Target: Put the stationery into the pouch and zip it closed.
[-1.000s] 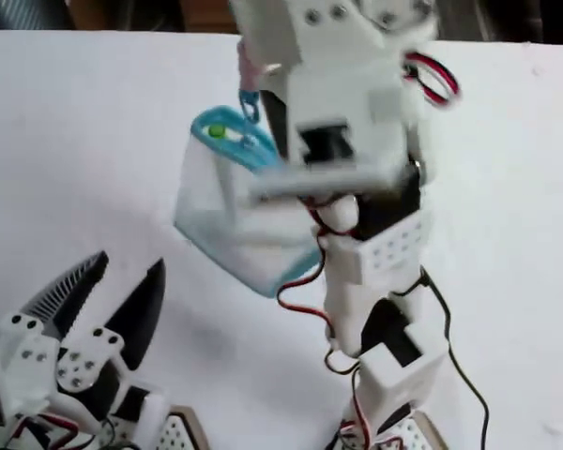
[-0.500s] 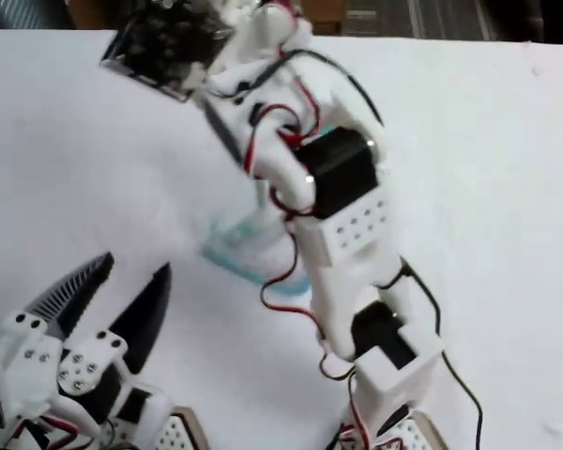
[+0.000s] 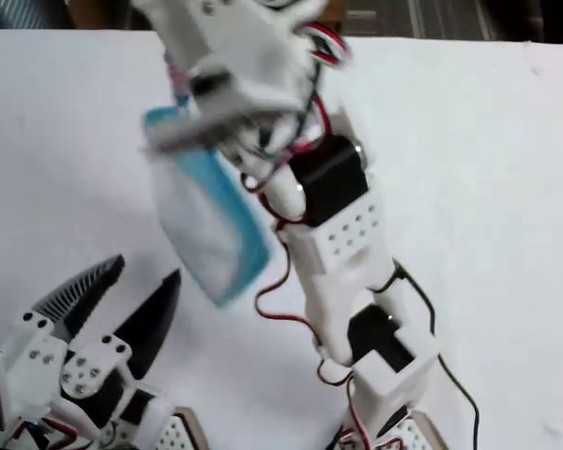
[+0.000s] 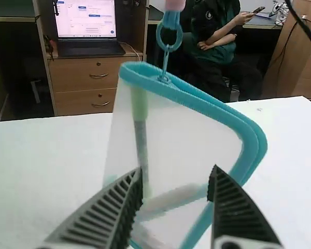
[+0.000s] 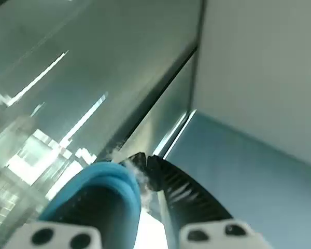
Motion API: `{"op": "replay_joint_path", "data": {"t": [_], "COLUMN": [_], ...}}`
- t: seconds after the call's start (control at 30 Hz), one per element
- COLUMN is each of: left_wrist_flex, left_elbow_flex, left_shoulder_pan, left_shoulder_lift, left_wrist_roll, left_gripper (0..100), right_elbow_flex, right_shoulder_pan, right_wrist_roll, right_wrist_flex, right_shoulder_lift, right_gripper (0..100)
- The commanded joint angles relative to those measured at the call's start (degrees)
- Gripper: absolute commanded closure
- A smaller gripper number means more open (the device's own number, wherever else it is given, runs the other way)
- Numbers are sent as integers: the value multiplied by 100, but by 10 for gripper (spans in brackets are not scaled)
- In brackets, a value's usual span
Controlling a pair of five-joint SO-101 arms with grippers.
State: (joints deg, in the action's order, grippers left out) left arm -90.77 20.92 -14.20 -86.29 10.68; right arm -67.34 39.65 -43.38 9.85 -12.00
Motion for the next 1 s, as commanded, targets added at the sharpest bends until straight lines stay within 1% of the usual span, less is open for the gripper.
{"op": "replay_joint_path", "data": {"t": [0.0,0.2,0.4,0.63,0.77,0.9,0.97], "left_wrist_flex": [105,70,53,158,360,554,580], "left_elbow_flex": [26,26,26,26,-97,-475,-651], "left_shoulder_pan": [-13,-4,-75,-936,-1130,-1332,-1279], "left_shoulder_lift": [1103,1103,1103,1147,1771,2545,2862], "left_wrist_roll": [26,26,26,53,70,97,334], "left_gripper": [777,777,777,777,777,777,777], "right_elbow_flex": [-26,-26,44,53,132,220,220], "right_shoulder_pan": [75,-338,-338,-215,-251,-224,-215], "right_wrist_roll": [-62,-79,-466,-484,-563,-1125,-1240], "right_wrist_flex": [-840,-1279,-901,-48,233,215,215], "right_shoulder_lift": [251,215,198,198,119,-127,-259], "right_gripper": [981,981,981,981,981,981,981]}}
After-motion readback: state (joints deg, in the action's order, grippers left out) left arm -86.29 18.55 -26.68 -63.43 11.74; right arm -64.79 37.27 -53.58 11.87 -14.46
